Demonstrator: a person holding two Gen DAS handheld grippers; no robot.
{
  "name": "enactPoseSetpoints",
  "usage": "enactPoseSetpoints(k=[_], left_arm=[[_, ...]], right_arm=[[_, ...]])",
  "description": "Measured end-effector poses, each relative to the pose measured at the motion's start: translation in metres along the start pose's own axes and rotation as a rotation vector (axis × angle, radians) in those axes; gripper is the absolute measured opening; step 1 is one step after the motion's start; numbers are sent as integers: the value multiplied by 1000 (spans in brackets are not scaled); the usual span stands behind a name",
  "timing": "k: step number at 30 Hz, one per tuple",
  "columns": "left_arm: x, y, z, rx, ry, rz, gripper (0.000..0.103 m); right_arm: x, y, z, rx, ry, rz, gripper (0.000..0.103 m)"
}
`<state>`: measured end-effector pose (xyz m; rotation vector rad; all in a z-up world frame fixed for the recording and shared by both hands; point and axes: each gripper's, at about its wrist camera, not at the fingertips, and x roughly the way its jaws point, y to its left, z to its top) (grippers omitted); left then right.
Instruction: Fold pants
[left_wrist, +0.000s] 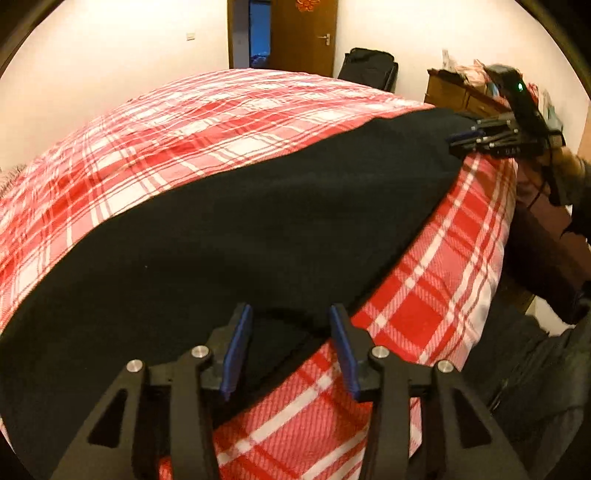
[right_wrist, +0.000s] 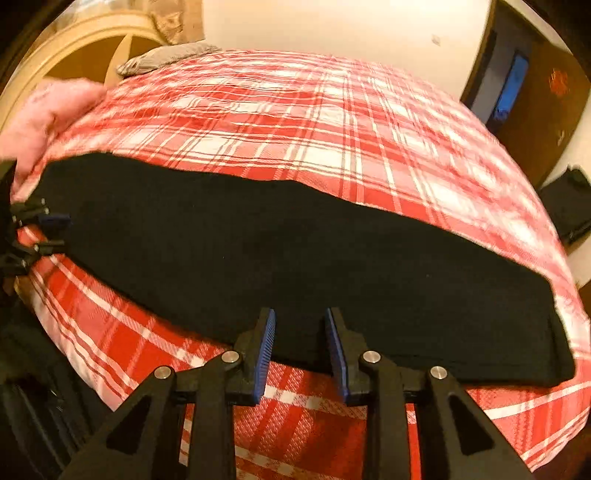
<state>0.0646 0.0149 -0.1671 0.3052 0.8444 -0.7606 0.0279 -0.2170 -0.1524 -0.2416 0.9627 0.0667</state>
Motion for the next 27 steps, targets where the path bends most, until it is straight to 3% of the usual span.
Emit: enactPoseSetpoints(k=[2, 5, 8, 11, 14, 18, 22, 24, 25, 26, 27], left_arm=[[-10, 5, -3, -28, -18, -31, 47], [-26, 25, -6, -55, -46, 44, 47], [-53, 63, -10, -135, -87, 194, 48], [-88, 122, -24, -281, -119, 426, 68], [-107, 170, -43, -414, -126, 536, 71], [-101, 217, -68, -567, -105, 496, 71], [-77, 233, -78, -649, -80, 410, 69], [-74, 226, -75, -634, -95, 421, 67], [-74, 223, -75, -625, -91, 428, 60], [-75, 221, -73, -620, -94, 418, 35], [-79, 221, -71, -624, -106, 390, 24]], right_arm=[[-5, 4, 1, -13, -3, -17, 30], [-17, 10, 5, -25, -57, 37, 30], [-26, 26, 12, -67, -106, 55, 30], [-28, 44, 26, -106, -163, 100, 30], [-23, 57, 37, -130, -187, 121, 30], [-10, 78, 52, -142, -195, 160, 30], [-5, 97, 56, -165, -191, 188, 30], [-3, 105, 56, -188, -186, 193, 30], [-3, 107, 54, -193, -185, 193, 30], [-1, 109, 54, -198, -180, 194, 30], [0, 110, 54, -197, -173, 195, 30]])
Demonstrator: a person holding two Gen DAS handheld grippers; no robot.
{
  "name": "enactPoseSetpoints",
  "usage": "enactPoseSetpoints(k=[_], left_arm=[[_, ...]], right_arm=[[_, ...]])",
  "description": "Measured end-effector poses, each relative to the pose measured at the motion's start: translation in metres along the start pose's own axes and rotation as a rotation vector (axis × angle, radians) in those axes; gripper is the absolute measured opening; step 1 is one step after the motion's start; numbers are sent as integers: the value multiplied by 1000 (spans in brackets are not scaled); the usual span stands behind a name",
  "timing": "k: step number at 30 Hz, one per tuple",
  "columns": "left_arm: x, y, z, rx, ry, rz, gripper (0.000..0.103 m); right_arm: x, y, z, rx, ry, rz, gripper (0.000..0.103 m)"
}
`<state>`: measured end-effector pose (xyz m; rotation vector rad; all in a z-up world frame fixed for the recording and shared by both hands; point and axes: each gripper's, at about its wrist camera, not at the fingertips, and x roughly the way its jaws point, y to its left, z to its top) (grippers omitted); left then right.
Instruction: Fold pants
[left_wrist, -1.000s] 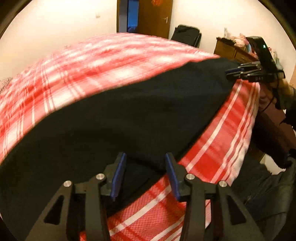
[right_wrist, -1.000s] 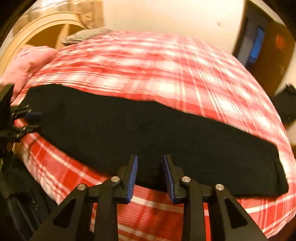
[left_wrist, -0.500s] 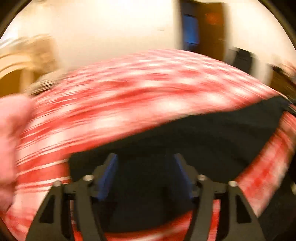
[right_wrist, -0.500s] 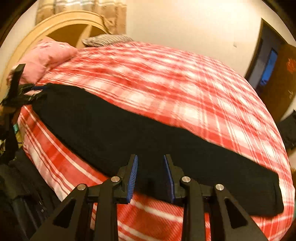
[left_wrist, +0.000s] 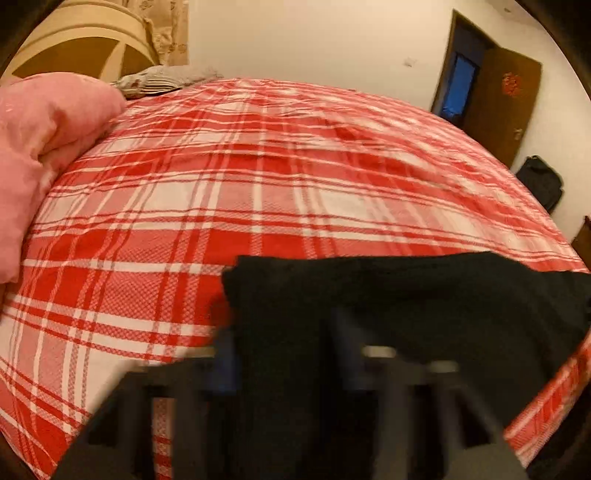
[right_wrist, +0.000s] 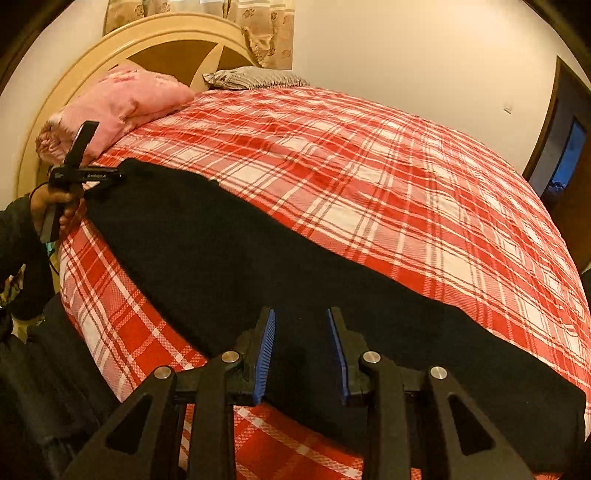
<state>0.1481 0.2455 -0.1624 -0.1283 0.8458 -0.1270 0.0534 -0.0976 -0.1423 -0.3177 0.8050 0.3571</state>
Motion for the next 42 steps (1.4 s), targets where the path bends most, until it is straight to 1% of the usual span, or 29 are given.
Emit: enactPoseSetpoints(k=[1, 3, 4, 5, 6, 7, 9, 10, 12, 14, 16, 17, 20, 21, 24, 26, 27, 28, 30, 31, 32, 34, 35, 37, 38, 39, 40, 41, 42], left_arm=[[-7, 0, 3, -5, -10, 12, 24], [-23, -5, 6, 28, -66, 43, 24], [-24, -7, 6, 44, -78, 51, 25], [-17, -7, 6, 54, -55, 58, 25], [-3, -5, 5, 63, -13, 61, 25], [4, -4, 3, 65, 5, 58, 25], [3, -3, 0, 64, -10, 53, 29], [1, -2, 1, 56, -13, 55, 32], [-2, 1, -1, 36, -15, 60, 44], [-7, 3, -2, 26, -19, 72, 47], [-18, 3, -3, 20, -44, 86, 47], [-23, 3, -2, 16, -57, 95, 51], [-42, 1, -1, 2, -125, 125, 69], [-48, -4, -1, 6, -146, 126, 72], [-56, -21, -3, 35, -160, 68, 72], [-55, -36, -7, 70, -153, 31, 75], [-52, -44, -8, 87, -147, 17, 75], [-49, -51, -9, 103, -139, 0, 75], [-44, -64, -10, 121, -124, -39, 75], [-43, -69, -10, 130, -122, -54, 75], [-42, -75, -10, 141, -123, -65, 75], [-40, -88, -11, 164, -121, -90, 75], [-39, -92, -11, 168, -121, -96, 75], [-39, -100, -11, 169, -121, -115, 75], [-38, -103, -11, 169, -119, -125, 75], [-38, -105, -11, 168, -117, -132, 75], [-38, -106, -10, 167, -116, -137, 75], [-38, -107, -11, 167, -115, -144, 75], [-38, -109, -11, 168, -114, -149, 75]], right_arm=[[1, 0, 0, 4, 4, 2, 30], [4, -1, 1, 12, 11, 8, 30], [5, -1, 2, 14, 12, 12, 30], [7, 0, 3, 19, 13, 23, 30], [10, 1, 5, 23, 17, 45, 30], [12, 3, 6, 21, 20, 58, 30], [17, 14, 13, -6, 15, 78, 30], [19, 21, 16, -17, 14, 95, 30], [25, 35, 23, -27, 15, 172, 30], [31, 52, 29, -61, 14, 236, 30], [39, 68, 35, -105, 6, 264, 30], [42, 73, 36, -113, 7, 280, 30], [55, 89, 42, -120, 14, 342, 30], [61, 95, 43, -124, 27, 360, 30], [71, 109, 37, -145, 75, 415, 30], [83, 116, 27, -138, 153, 429, 30], [87, 121, 22, -148, 174, 427, 30], [84, 126, 18, -174, 166, 437, 30], [81, 130, 18, -185, 207, 483, 30], [79, 131, 20, -184, 191, 472, 30], [75, 131, 25, -177, 154, 453, 30], [73, 129, 34, -158, 111, 452, 30], [73, 128, 41, -139, 71, 452, 30], [77, 129, 48, -121, 44, 440, 30], [83, 129, 50, -118, 59, 431, 30], [93, 135, 50, -118, 110, 453, 30], [102, 143, 46, -130, 176, 501, 30], [102, 146, 43, -146, 196, 514, 30], [99, 153, 39, -185, 188, 511, 30]])
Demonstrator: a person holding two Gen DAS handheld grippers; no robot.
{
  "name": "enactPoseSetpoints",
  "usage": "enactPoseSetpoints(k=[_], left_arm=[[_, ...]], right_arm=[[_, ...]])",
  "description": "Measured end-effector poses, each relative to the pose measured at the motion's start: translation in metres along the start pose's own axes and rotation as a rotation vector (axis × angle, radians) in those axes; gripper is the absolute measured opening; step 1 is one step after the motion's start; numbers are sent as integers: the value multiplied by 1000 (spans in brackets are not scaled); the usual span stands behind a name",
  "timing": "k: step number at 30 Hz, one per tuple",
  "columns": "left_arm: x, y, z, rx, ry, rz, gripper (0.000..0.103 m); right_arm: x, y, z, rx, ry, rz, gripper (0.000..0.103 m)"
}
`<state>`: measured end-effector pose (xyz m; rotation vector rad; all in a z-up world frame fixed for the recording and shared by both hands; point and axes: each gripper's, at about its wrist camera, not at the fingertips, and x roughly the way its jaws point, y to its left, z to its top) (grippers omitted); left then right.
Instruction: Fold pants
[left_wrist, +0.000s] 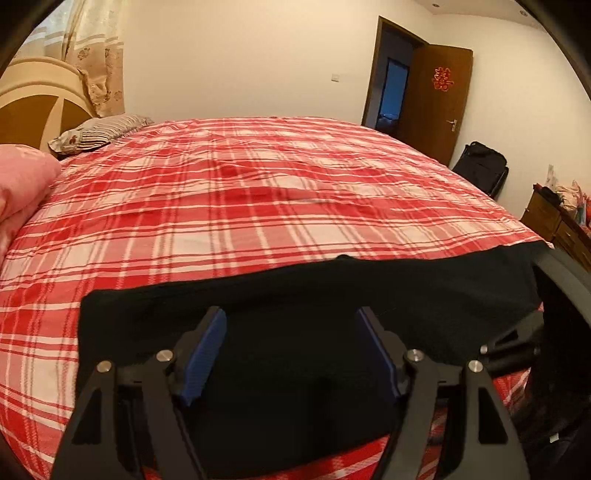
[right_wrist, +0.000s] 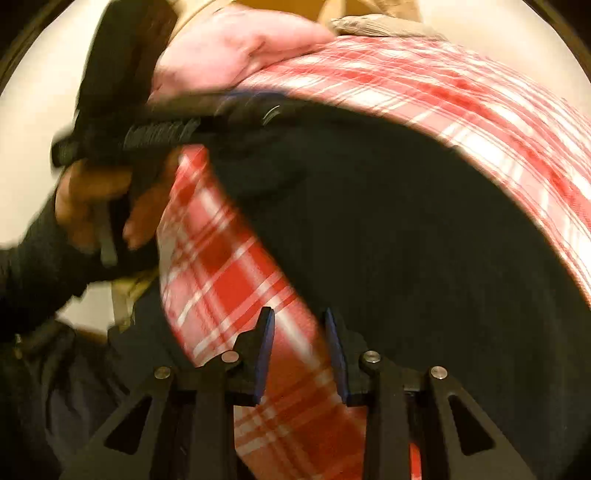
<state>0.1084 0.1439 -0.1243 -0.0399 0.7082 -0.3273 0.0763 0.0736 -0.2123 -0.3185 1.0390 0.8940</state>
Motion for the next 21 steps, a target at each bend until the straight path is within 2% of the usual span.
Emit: enactPoseSetpoints(k=[2, 5, 11, 14, 16, 19, 21], left_arm=[[1, -5, -1, 10, 2, -3, 75], [3, -15, -4, 41, 6, -9, 75], [16, -40, -12, 70, 38, -72, 75], [25, -56, -25, 108, 92, -117, 75], [33, -69, -38, 155, 157, -141, 76], [30, -87, -51, 269, 159, -99, 86], [28, -87, -52, 265, 165, -113, 89]], right_arm=[[2, 3, -1, -16, 34, 37, 30], [-17, -10, 6, -11, -27, -12, 30], [-72, -93, 48, 213, -212, -93, 30], [-74, -123, 65, 302, -244, -99, 30], [-64, -141, 76, 369, -240, -80, 30], [-39, -160, 90, 437, -205, 5, 30], [-19, -164, 98, 452, -157, 18, 30]])
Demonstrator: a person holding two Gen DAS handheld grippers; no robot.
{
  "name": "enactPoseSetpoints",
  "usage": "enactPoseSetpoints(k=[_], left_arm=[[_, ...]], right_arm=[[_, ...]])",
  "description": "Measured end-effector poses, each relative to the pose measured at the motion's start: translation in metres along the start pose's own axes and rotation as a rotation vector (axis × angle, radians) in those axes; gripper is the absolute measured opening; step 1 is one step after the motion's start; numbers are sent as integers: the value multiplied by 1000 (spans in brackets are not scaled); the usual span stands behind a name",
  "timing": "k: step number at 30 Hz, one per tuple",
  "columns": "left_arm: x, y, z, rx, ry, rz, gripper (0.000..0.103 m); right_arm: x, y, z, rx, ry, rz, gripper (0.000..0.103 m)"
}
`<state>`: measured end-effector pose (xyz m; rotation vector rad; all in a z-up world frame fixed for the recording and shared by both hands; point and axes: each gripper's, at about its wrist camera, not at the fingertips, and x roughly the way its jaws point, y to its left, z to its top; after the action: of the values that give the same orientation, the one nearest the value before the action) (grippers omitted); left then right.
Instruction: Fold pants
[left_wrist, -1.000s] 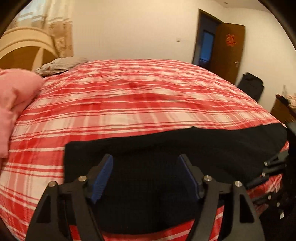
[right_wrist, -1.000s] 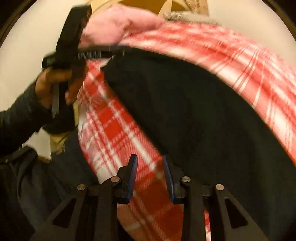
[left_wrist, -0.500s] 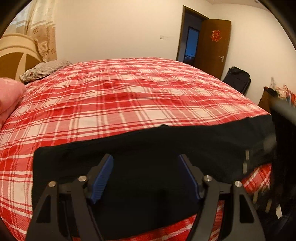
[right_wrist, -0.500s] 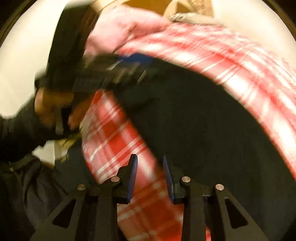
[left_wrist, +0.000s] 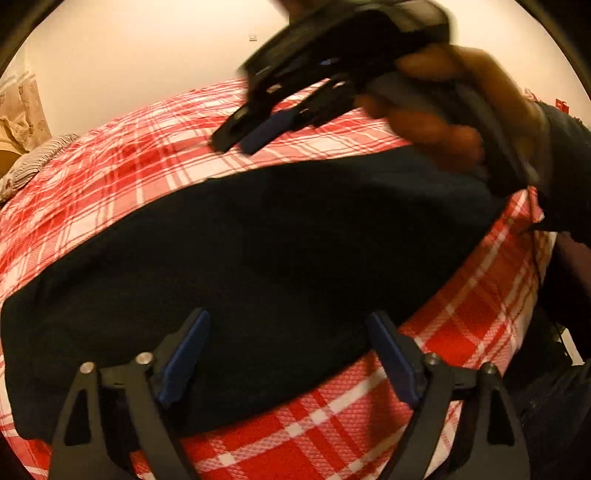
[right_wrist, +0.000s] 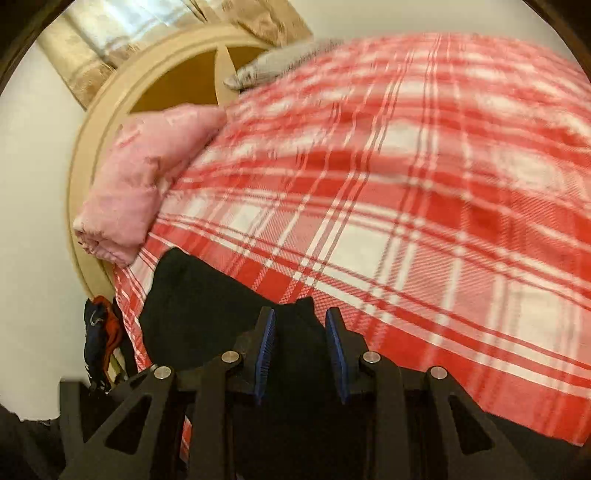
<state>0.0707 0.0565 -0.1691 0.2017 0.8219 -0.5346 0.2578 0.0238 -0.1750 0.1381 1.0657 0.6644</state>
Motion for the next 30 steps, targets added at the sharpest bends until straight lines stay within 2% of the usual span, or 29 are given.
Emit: enactPoseSetpoints(k=[2, 7, 8, 9, 10, 13, 16, 21, 24, 28, 30], left_arm=[[-2, 2, -1, -9, -2, -16, 89], [-3, 2, -3, -18, -18, -26, 91], [-4, 2, -3, -17, -21, -26, 91], [-4, 2, -4, -18, -24, -26, 91], [-5, 2, -4, -21, -27, -28, 91], [-7, 4, -3, -32, -30, -32, 91], [-6, 7, -3, -24, -28, -25, 91], [0, 2, 0, 7, -12, -8, 95], [-1, -2, 2, 9, -6, 2, 95], [-18, 6, 8, -7, -53, 22, 95], [-28, 14, 11, -29, -88, 37, 95]], right_arm=[[16, -3, 4, 34, 40, -1, 30], [42, -22, 2, 175, 119, 63, 30], [38, -23, -1, 191, 120, 82, 27], [38, -26, -1, 218, 129, 127, 4], [37, -27, -1, 240, 131, 164, 4], [26, -21, 4, 224, 87, 173, 3], [16, -18, 15, 208, 16, 150, 2], [37, -30, 10, 231, 61, 97, 2], [42, -33, 5, 213, 82, 118, 3], [1, -26, -4, 133, 12, 16, 5], [-25, -19, -13, 74, -11, 15, 5]])
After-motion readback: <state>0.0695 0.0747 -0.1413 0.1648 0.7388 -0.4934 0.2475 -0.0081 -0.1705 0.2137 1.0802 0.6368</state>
